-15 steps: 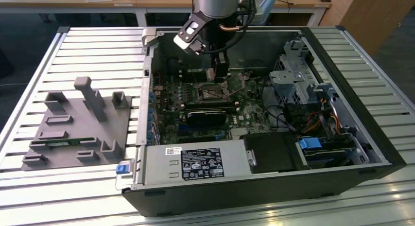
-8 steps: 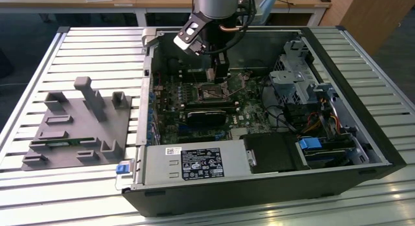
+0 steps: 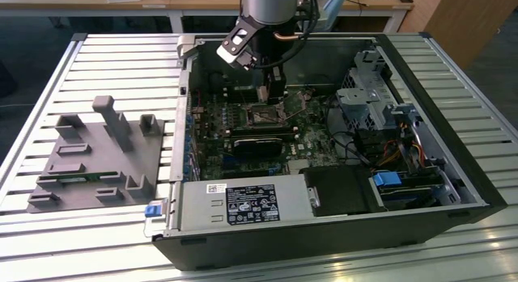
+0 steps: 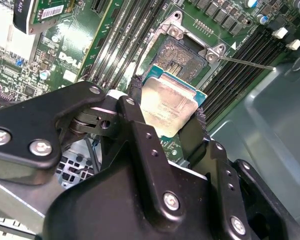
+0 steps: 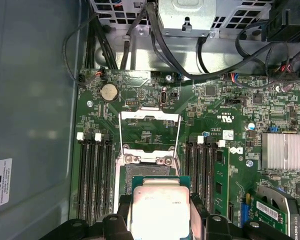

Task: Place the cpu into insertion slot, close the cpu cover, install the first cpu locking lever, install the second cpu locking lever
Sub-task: 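Place the cpu into insertion slot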

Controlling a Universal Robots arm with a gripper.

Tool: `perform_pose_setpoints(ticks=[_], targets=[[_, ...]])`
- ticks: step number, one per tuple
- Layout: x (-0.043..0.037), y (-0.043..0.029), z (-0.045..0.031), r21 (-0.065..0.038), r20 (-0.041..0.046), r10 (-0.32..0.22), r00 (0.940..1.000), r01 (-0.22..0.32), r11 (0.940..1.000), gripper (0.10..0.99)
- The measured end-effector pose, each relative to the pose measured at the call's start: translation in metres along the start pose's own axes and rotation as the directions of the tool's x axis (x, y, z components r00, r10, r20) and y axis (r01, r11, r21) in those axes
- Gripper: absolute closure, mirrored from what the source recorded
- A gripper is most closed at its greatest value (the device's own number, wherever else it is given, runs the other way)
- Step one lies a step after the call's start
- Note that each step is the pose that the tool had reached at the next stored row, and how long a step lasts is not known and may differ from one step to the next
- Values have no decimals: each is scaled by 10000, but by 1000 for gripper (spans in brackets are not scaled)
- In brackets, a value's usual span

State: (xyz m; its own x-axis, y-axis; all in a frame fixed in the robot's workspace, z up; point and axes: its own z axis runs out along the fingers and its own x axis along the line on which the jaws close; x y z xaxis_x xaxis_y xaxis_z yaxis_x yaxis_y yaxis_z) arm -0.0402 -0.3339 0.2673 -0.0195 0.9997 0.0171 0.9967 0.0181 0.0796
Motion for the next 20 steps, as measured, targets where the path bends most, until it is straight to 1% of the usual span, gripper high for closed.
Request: perform_pose_setpoints(ticks=[20], targets=[[-1,-4,49,-1,-1,0,10000,0,10000,545]])
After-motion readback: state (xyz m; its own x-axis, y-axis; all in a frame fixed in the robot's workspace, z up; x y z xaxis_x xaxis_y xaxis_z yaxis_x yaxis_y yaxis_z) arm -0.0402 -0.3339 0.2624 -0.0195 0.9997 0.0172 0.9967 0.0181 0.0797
